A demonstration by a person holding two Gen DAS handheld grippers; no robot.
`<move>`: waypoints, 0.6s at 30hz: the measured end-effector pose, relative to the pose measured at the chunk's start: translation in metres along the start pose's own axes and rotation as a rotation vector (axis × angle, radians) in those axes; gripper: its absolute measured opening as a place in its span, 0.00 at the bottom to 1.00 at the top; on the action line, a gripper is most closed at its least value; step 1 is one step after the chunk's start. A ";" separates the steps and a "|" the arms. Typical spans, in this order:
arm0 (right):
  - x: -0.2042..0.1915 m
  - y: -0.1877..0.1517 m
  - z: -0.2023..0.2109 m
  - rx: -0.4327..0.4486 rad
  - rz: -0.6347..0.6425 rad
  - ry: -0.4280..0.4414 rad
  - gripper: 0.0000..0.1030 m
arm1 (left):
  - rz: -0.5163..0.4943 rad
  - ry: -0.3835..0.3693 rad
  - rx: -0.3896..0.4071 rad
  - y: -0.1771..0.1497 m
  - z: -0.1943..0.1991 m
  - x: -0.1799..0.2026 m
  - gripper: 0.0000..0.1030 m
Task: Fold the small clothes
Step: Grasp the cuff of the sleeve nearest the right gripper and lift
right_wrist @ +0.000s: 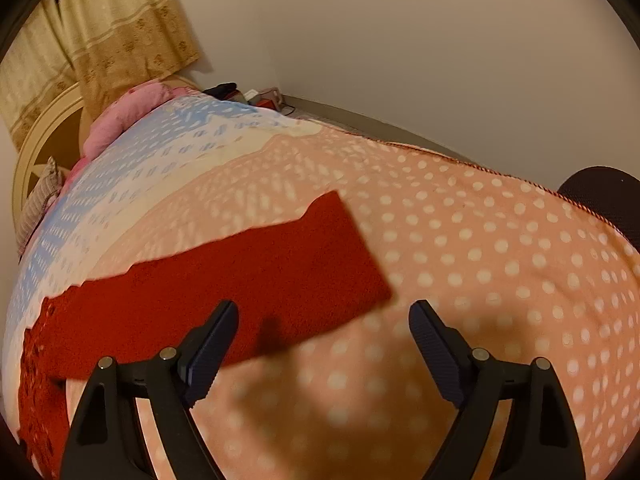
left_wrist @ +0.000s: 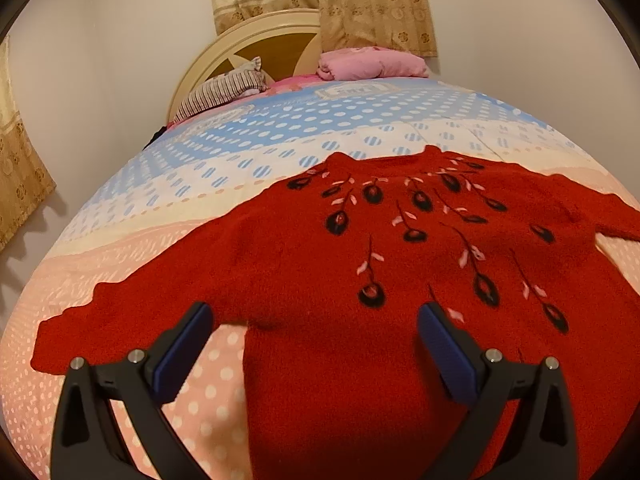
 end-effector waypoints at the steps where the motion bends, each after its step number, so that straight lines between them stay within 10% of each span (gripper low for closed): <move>1: 0.002 0.003 -0.006 -0.011 -0.004 -0.006 0.78 | 0.002 0.002 -0.003 0.001 -0.003 0.000 1.00; 13: -0.002 0.022 -0.044 -0.093 0.010 0.026 0.54 | 0.058 0.036 -0.042 0.016 -0.041 -0.017 1.00; 18: -0.015 0.025 -0.043 -0.090 0.056 0.035 0.19 | 0.104 0.020 -0.053 0.011 -0.045 -0.021 1.00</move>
Point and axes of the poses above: each gripper's, at about its wrist camera, not at the fingertips, and z roughly against the way its jaws point, x to its right, y to its top, the point moved 9 cm from there along -z, roughly the way its jaws point, and after that the axes turned 8 degrees about -y, right-handed, at the moved point
